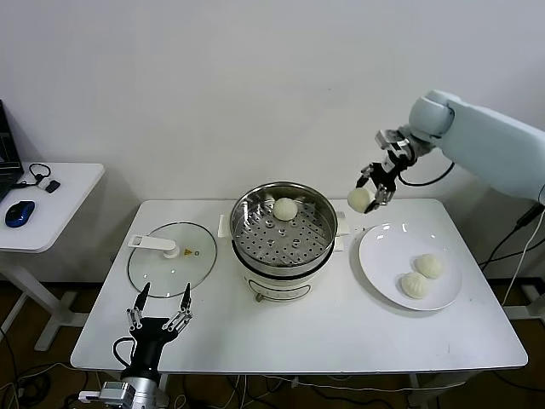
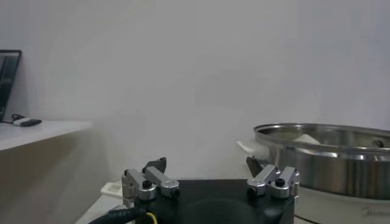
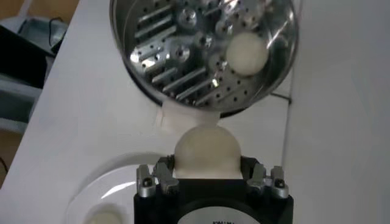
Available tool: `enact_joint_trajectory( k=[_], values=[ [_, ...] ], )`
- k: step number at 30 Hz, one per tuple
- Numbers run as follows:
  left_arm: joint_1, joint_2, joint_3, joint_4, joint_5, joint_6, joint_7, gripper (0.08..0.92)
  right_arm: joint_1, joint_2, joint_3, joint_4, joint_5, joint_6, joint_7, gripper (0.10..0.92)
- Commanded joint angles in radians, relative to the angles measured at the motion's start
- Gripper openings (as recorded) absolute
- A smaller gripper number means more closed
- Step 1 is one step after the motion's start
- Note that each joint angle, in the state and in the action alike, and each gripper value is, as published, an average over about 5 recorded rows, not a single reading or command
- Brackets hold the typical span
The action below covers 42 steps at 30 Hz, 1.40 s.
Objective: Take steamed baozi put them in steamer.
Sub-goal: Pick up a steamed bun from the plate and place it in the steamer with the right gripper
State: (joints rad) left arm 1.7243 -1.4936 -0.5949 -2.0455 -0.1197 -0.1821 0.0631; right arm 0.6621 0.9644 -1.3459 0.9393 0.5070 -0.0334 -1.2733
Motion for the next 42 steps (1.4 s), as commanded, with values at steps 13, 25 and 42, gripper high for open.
enact_joint_trajectory(
  k=[13,25,42],
  values=[
    [0.0,-0.002,-0.008,-0.012,0.002,0.006,-0.011,0.823,-0.045,0.39,-0.043,-0.101,0.124,-0.087,0.026,0.688],
    [-0.019,-0.008,-0.008,-0.022,0.01,0.021,-0.013,0.823,-0.161,0.506,-0.005,-0.254,0.058,-0.075,0.028,0.687],
    [-0.017,-0.004,-0.014,-0.013,0.004,0.018,-0.013,0.823,-0.214,0.556,0.015,-0.343,0.001,-0.048,0.022,0.687]
  ],
)
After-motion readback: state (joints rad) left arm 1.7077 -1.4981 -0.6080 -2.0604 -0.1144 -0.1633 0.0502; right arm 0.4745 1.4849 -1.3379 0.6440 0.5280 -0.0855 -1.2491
